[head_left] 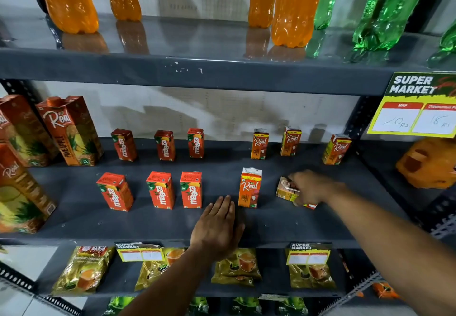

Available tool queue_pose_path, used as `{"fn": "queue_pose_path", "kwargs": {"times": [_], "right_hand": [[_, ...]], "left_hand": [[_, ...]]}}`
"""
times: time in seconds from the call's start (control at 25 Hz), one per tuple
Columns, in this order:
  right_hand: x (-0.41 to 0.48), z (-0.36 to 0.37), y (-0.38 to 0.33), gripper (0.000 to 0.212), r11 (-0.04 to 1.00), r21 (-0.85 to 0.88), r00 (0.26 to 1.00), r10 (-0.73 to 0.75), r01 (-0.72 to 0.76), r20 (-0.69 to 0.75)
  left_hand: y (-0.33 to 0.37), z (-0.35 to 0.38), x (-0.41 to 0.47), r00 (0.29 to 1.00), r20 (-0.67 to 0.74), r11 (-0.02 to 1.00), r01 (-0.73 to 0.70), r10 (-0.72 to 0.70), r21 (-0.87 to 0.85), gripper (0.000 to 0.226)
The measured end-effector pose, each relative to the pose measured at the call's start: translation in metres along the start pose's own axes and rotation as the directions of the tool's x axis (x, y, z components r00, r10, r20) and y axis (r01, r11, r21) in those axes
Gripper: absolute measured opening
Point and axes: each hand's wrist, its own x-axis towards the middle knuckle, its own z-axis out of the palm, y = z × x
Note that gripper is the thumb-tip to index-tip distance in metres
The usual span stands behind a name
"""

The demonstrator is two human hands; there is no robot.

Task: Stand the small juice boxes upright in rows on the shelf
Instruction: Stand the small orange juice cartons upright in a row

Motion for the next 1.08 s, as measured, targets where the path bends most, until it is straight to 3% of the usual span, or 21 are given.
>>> {"fn": "queue_pose_path", "kwargs": {"times": [0.12,0.28,0.4,0.48,0.52,0.56,0.6,0.64,0.72,0.76,0.84,1.0,1.08], "right_hand": [[0.000,0.011,0.003,0.046,0.975,0.223,0.980,0.029,0.016,-0.199],[-0.014,0.027,-0.001,0.057,0.724,0.677,0.888,0.218,0.130,-0.404],[-0.020,0.038,-0.007,0.060,0.666,0.713,0.847,0.230,0.221,-0.478],[-0.023,0.034,-0.005,0.060,0.823,0.518,0.836,0.103,0.232,-0.538],[-0.023,0.028,-0.001,0.061,0.935,0.274,0.819,-0.027,0.223,-0.572],[-0.022,0.022,0.002,0.061,0.977,-0.040,0.792,-0.195,0.211,-0.578],[-0.021,0.015,0.005,0.059,0.916,-0.340,0.752,-0.376,0.213,-0.542],[-0.019,0.010,0.008,0.054,0.791,-0.565,0.704,-0.539,0.234,-0.462],[-0.019,0.006,0.011,0.046,0.498,-0.817,0.642,-0.735,0.289,-0.221],[-0.020,0.006,0.011,0.045,0.383,-0.870,0.634,-0.765,0.310,-0.111],[-0.021,0.013,0.012,0.044,0.286,-0.895,0.625,-0.781,0.343,-0.010],[-0.019,0.015,0.020,0.060,0.295,-0.894,0.564,-0.823,0.337,-0.059],[-0.019,0.004,0.024,0.066,0.369,-0.867,0.552,-0.823,0.335,-0.137]], "left_hand": [[0.000,0.001,0.000,1.000,-0.006,1.000,0.002,-0.002,0.014,0.076],[0.000,0.003,0.002,1.000,-0.003,1.000,0.016,-0.016,0.022,0.078],[0.002,0.002,0.002,1.000,-0.003,0.999,0.015,-0.015,0.031,0.077],[0.002,0.001,0.000,1.000,0.004,0.999,0.023,-0.023,0.029,0.075],[0.002,0.001,0.000,1.000,0.008,0.999,0.025,-0.025,0.026,0.075],[0.002,0.000,0.000,1.000,0.012,0.999,0.024,-0.024,0.025,0.075],[0.002,0.000,0.000,1.000,0.013,0.999,0.022,-0.022,0.025,0.075],[0.001,-0.001,0.000,1.000,0.011,1.000,0.020,-0.020,0.024,0.075],[0.001,-0.001,0.000,1.000,0.006,1.000,0.018,-0.018,0.021,0.075],[0.001,-0.001,0.000,1.000,0.010,1.000,0.014,-0.014,0.018,0.076],[0.001,-0.001,-0.001,1.000,0.010,1.000,0.009,-0.009,0.012,0.077],[0.003,-0.003,0.001,1.000,0.010,1.000,0.009,-0.009,0.011,0.077],[0.002,-0.003,0.000,1.000,0.012,1.000,0.013,-0.013,0.005,0.077]]}}
